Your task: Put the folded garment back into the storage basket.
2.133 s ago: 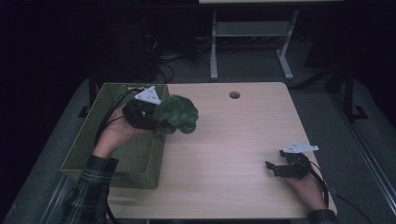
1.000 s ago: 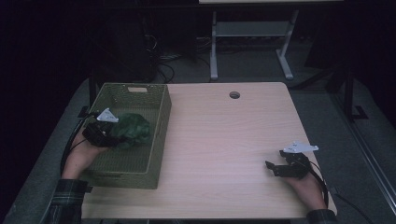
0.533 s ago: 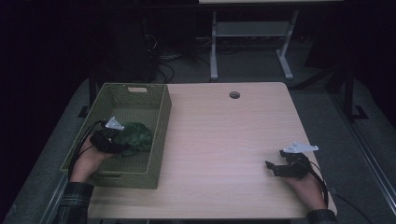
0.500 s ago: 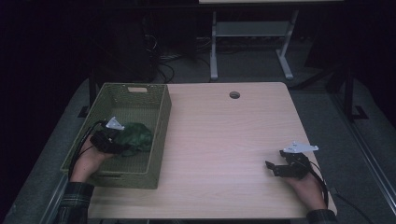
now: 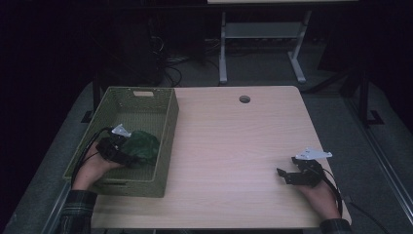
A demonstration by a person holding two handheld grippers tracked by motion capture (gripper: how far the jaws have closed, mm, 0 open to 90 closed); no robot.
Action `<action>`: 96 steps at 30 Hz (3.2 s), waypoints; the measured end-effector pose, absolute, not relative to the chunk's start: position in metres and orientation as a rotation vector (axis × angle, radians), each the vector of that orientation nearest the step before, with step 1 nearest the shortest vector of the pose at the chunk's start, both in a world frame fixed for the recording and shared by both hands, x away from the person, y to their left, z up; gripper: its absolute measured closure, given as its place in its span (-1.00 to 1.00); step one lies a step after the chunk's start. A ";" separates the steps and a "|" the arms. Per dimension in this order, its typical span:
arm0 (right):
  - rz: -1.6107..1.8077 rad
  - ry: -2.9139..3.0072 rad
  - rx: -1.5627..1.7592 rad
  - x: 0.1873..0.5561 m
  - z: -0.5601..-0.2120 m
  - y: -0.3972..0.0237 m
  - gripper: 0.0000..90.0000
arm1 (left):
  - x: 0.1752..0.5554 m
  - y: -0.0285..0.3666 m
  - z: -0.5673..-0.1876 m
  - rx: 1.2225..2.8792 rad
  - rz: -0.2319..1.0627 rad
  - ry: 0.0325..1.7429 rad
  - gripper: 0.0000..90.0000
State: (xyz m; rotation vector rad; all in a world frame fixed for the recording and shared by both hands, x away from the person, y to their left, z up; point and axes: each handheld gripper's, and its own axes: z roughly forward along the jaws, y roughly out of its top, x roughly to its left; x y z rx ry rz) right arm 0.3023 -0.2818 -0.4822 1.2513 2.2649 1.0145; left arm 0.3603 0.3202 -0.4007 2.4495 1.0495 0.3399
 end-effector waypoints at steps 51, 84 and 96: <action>1.008 2.255 1.267 0.302 -0.482 -0.282 -0.54 | 0.347 0.184 -0.324 2.115 0.332 0.738 -0.66; 1.005 2.256 1.266 0.302 -0.482 -0.282 -0.55 | 0.335 0.097 -0.434 2.199 0.308 0.711 -0.68; 1.006 2.256 1.268 0.302 -0.482 -0.282 -0.55 | 0.341 0.094 -0.476 2.263 0.331 0.744 -0.70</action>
